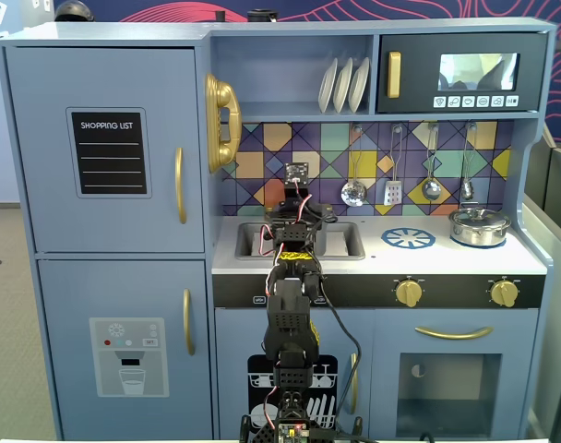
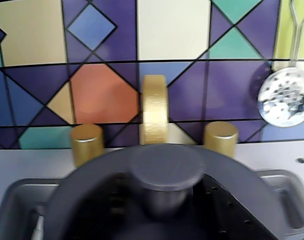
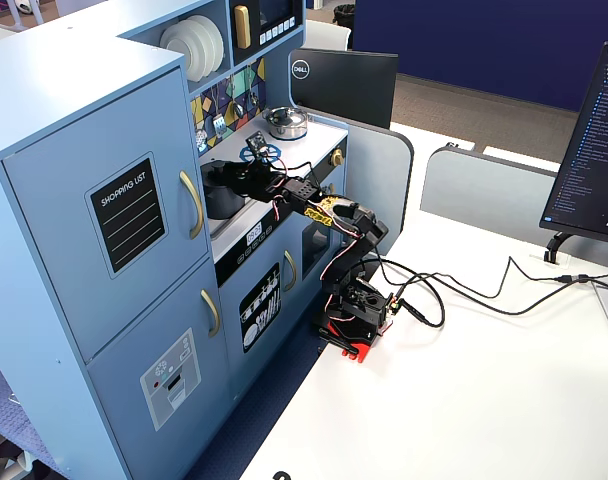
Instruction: Pick up the lid from the counter and put it on the gray recipient
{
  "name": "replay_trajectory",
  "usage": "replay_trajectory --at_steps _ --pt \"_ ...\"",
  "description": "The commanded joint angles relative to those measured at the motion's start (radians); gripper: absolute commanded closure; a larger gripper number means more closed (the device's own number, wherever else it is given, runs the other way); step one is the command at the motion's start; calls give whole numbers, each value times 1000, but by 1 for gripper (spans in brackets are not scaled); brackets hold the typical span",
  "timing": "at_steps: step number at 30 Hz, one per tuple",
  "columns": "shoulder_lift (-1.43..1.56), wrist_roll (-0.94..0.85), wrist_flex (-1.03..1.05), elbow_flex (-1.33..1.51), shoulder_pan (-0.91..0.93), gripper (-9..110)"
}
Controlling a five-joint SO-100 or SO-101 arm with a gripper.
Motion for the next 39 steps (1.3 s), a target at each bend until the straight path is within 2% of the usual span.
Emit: replay_trajectory --at_steps 1,6,14,19,21,25,29,39 --pt "38 -17 -25 21 15 86" --pt "72 -25 -11 -26 9 86" --pt "374 -20 518 -187 -25 87" --pt "522 18 825 -201 11 96" --pt "586 55 879 -117 14 102" --pt "703 109 968 117 35 102" --pt "836 210 971 408 29 102" --pt "1005 275 985 954 -3 102"
